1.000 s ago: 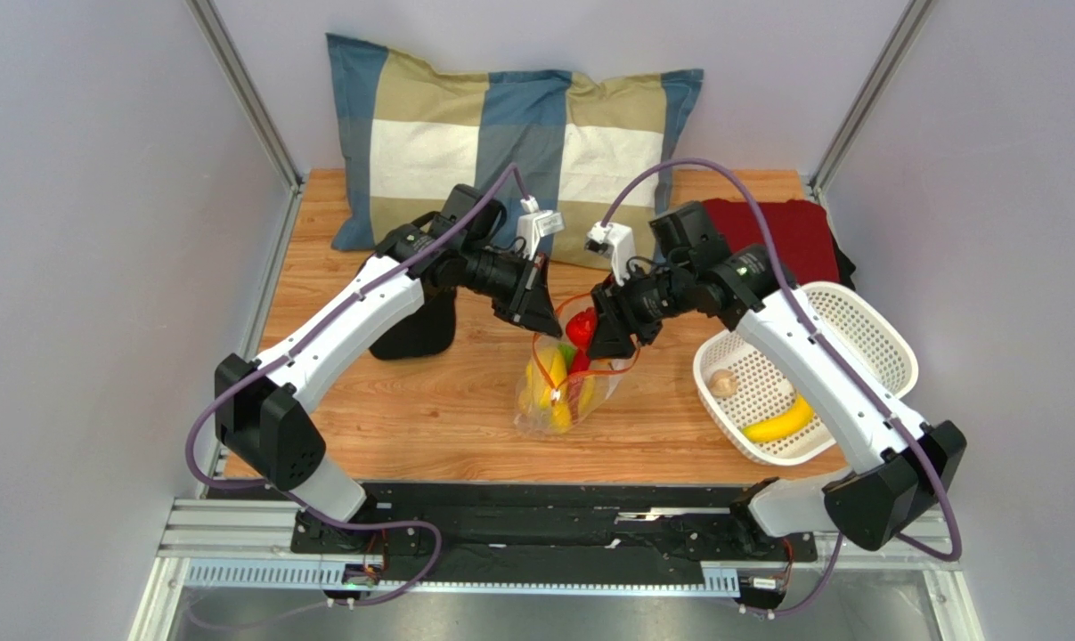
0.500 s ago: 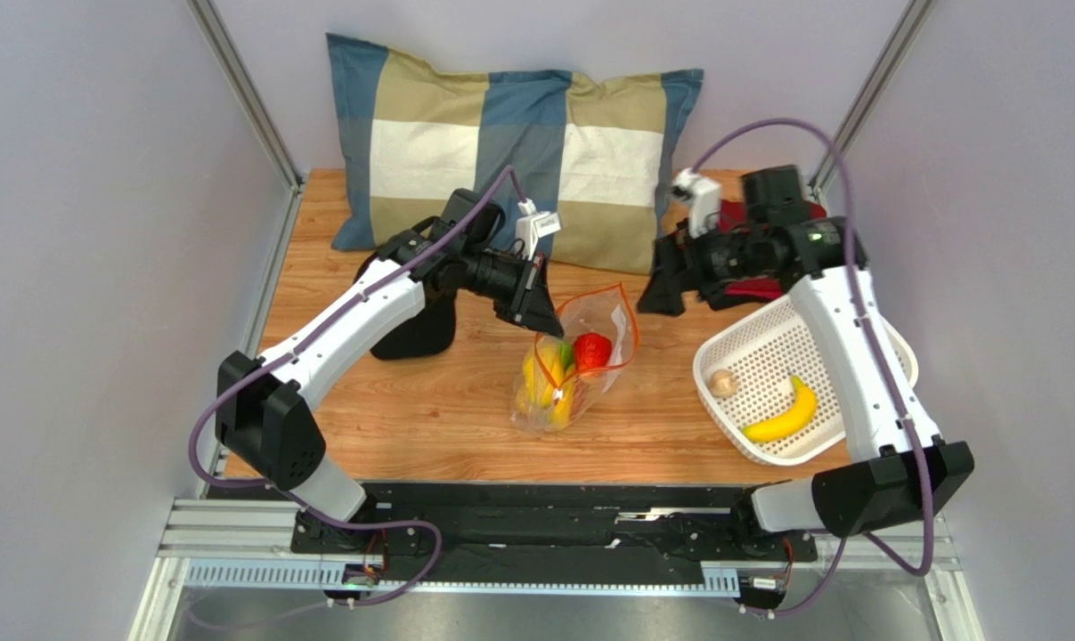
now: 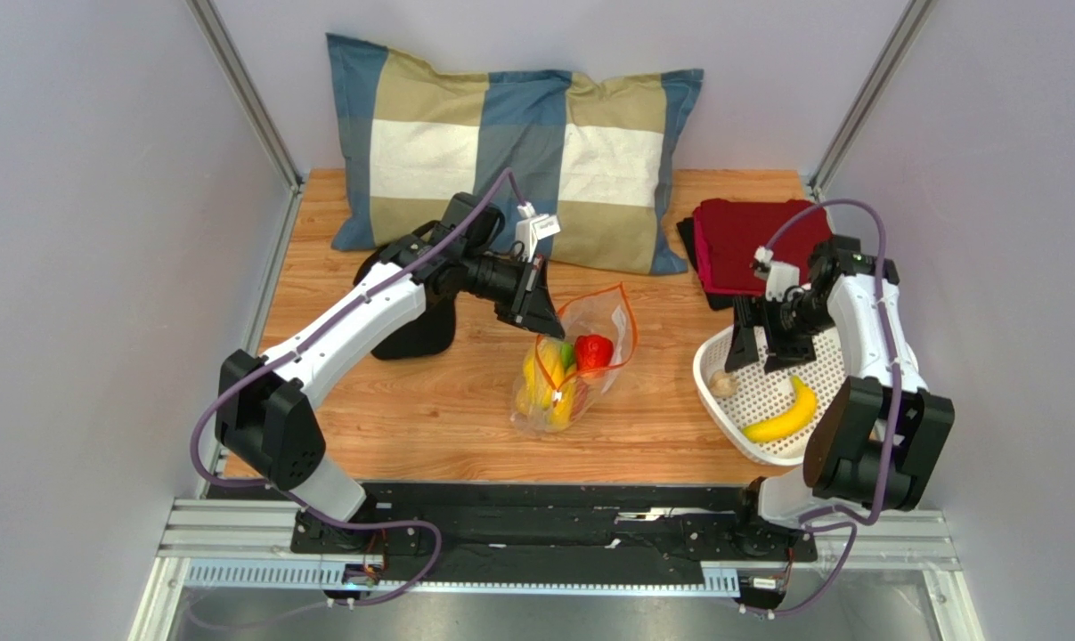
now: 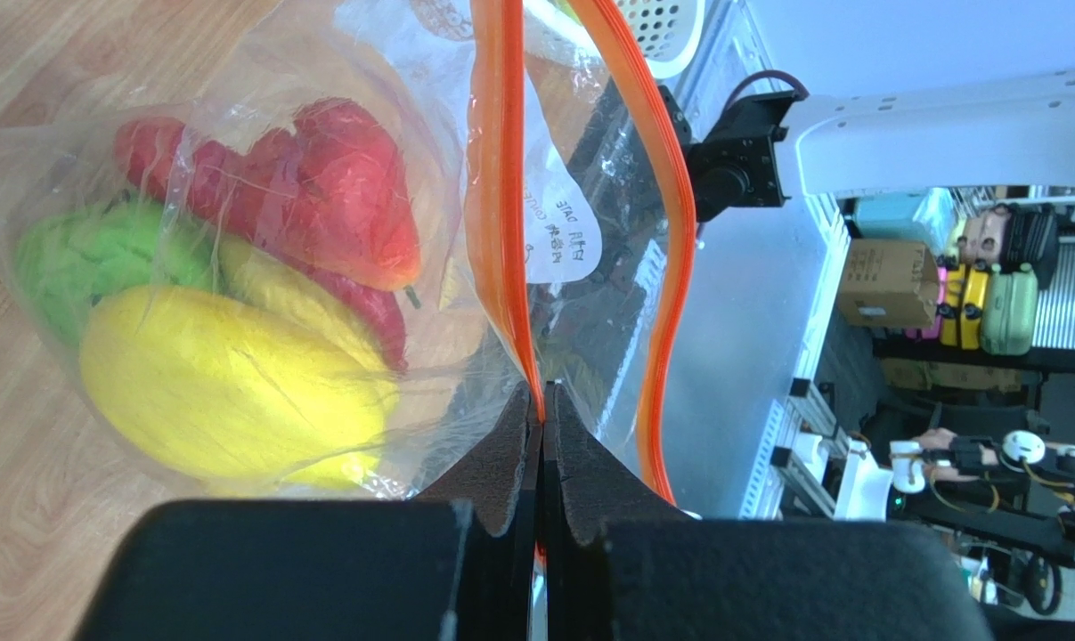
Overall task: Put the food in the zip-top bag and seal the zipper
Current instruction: Place the fake fruit in the zipper food storage bag, then pick up the fake food from the bin, then place the fake food in the zipper food storage bag.
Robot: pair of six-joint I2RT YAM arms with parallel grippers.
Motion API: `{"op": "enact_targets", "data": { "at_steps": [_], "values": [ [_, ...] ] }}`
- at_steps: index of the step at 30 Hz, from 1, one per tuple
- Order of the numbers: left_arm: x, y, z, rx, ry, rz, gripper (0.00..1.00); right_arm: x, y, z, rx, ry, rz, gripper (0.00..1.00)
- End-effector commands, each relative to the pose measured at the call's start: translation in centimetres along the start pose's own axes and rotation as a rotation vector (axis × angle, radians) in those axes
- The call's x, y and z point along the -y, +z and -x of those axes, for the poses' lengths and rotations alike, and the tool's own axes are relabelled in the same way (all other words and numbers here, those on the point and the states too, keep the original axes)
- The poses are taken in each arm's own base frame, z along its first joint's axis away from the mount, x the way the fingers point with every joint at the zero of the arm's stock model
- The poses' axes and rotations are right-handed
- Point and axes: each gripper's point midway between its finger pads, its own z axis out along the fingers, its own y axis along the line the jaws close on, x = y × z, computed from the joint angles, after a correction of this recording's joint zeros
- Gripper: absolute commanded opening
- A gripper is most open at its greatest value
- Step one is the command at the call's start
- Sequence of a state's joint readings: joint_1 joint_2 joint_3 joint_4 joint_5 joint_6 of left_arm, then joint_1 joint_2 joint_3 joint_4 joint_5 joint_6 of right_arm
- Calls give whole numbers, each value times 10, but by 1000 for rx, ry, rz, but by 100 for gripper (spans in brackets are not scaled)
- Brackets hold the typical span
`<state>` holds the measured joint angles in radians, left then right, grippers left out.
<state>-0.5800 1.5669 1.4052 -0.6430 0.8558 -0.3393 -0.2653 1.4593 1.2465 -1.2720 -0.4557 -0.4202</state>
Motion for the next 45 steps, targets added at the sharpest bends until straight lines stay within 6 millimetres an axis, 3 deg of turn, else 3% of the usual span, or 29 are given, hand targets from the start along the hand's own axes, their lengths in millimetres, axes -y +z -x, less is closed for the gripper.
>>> {"op": "enact_targets", "data": {
  "at_steps": [1, 6, 10, 17, 21, 23, 28, 31, 32, 34, 35, 38, 39, 41, 42, 45],
  "values": [
    [9, -6, 5, 32, 37, -22, 0, 35, 21, 2, -13, -58, -130, 79],
    [7, -5, 4, 29, 35, -19, 0, 51, 54, -2, -64, -39, -141, 76],
    [6, -5, 2, 26, 36, -20, 0, 53, 75, -5, -97, -22, -126, 75],
    [4, -4, 2, 23, 38, -16, 0, 55, 95, -1, -118, -8, -119, 71],
    [3, -3, 0, 19, 36, -15, 0, 52, 91, -5, -145, 4, -113, 64],
    [2, -4, 0, 19, 36, -14, 0, 51, 87, -8, -148, -2, -111, 55],
    [2, -4, 0, 17, 40, -13, 0, 44, 59, -5, -116, 13, -96, 36],
    [2, -4, 0, 18, 42, -13, 0, 38, 39, -3, -99, 22, -82, 29],
    [2, -4, 1, 19, 44, -12, 0, 38, 28, 7, -67, 16, -85, 29],
    [3, -5, 1, 21, 49, -13, 0, 28, 9, 10, -51, 5, -77, 27],
    [3, -5, 1, 22, 50, -12, 0, 23, -5, 22, -10, -17, -79, 27],
    [2, -5, 1, 21, 49, -11, 0, -13, -33, 38, 62, -33, 28, 28],
    [3, -5, 0, 20, 52, -12, 0, -35, -51, 55, 114, -65, 77, 28],
    [1, -4, -1, 17, 51, -11, 0, -61, -67, 71, 157, -84, 143, 28],
    [1, -4, -1, 17, 49, -11, 0, -89, -82, 83, 200, -137, 208, 28],
    [2, -5, 0, 21, 55, -9, 0, -145, -105, 100, 278, -234, 348, 28]
  ]
}}
